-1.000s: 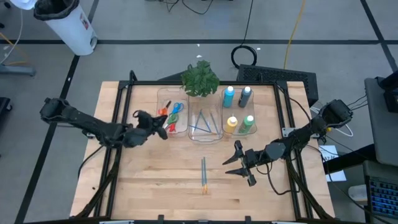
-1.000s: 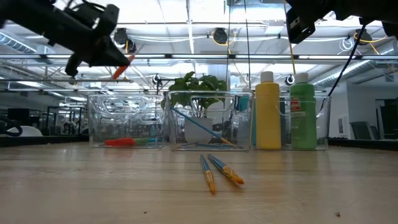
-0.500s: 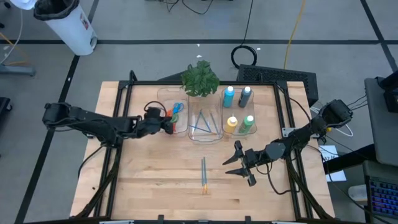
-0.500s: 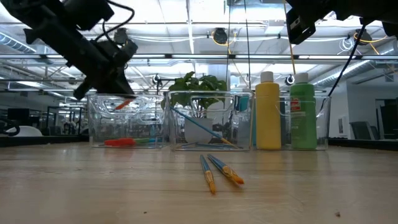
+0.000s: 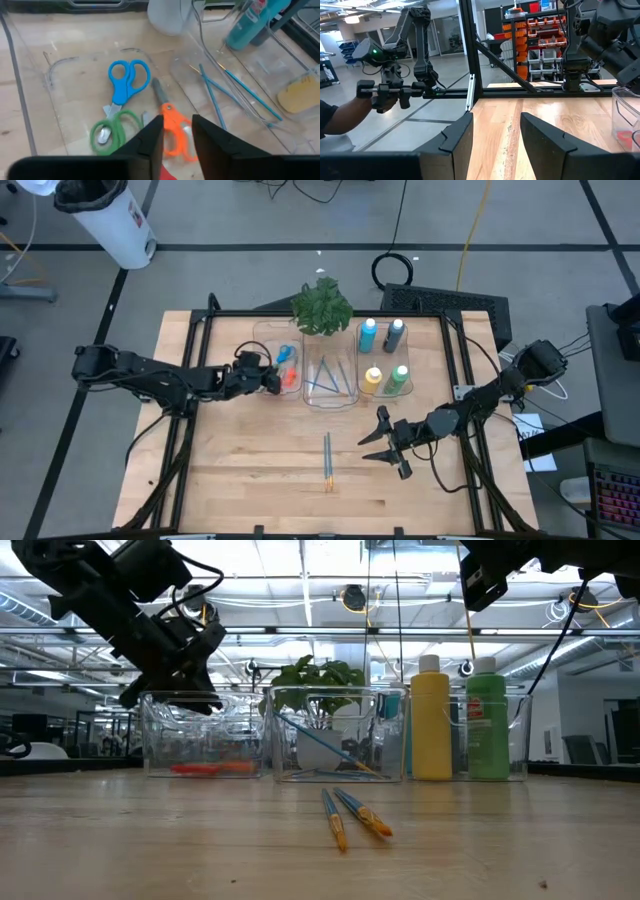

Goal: Pick & Place Paint Supplies
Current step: Put the blue paintbrush into the middle transparent bin

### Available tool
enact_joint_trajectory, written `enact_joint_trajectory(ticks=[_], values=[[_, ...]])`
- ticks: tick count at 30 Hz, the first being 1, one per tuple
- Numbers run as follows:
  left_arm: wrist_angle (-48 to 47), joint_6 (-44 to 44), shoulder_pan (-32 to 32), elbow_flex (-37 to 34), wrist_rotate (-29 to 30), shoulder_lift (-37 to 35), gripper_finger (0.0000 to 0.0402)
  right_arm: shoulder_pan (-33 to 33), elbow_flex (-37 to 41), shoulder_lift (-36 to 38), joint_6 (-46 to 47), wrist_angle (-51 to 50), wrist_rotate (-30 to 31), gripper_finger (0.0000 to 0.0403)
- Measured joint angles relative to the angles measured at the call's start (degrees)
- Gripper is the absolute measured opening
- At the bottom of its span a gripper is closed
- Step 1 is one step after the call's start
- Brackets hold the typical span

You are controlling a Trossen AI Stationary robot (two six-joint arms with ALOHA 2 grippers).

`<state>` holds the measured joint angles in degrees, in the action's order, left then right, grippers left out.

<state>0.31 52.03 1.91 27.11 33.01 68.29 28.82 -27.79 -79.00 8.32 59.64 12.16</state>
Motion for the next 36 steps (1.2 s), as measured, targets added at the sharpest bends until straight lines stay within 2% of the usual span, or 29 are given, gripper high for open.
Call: enact_joint_trajectory(ticks=[6, 11, 15, 19, 22, 25, 28, 32, 36], values=[[3.62, -2.83, 0.0, 0.0, -0.76, -0.03, 0.0178, 0.0, 0.0, 0.0, -0.02, -0.01, 0.0, 0.0157], [10.25, -11.95, 0.0, 0.0, -8.5, -3.29, 0.0219, 0.0, -0.02, 0.0, -0.02, -0.02, -0.02, 0.0157], [11.96, -12.93, -0.59, -0.02, -12.94, -7.59, 0.0235, 0.0, -0.02, 0.0, -0.02, 0.0, 0.0, 0.0157], [12.21, -15.36, -4.03, -0.02, -12.69, -11.86, 0.0239, 0.17, 0.0, -0.06, -0.13, 0.0, 0.0, 0.0157], [12.13, -16.25, -6.92, -0.02, -10.21, -12.61, 0.0239, 1.04, -0.85, -1.43, 0.15, -1.53, 0.11, 0.0157], [11.92, -16.37, -9.02, -0.02, -7.38, -12.59, 0.0239, 2.16, -6.1, -4.88, 0.85, -9.45, -0.01, 0.0157], [11.95, -16.35, -9.6, -0.02, -5.95, -12.07, 0.0239, 3.07, -15.12, -10.18, -0.74, -23.25, -0.79, 0.0157], [11.96, -16.33, -9.55, -0.02, -5.44, -11.58, 0.0239, 3.29, -27.6, -18.17, -4.94, -42.09, -6.06, 0.0157], [11.96, -16.33, -9.59, -0.02, -4.96, -11.56, 0.0239, 2.6, -36.03, -26.18, -11.08, -53.09, -12.25, 0.0157]])
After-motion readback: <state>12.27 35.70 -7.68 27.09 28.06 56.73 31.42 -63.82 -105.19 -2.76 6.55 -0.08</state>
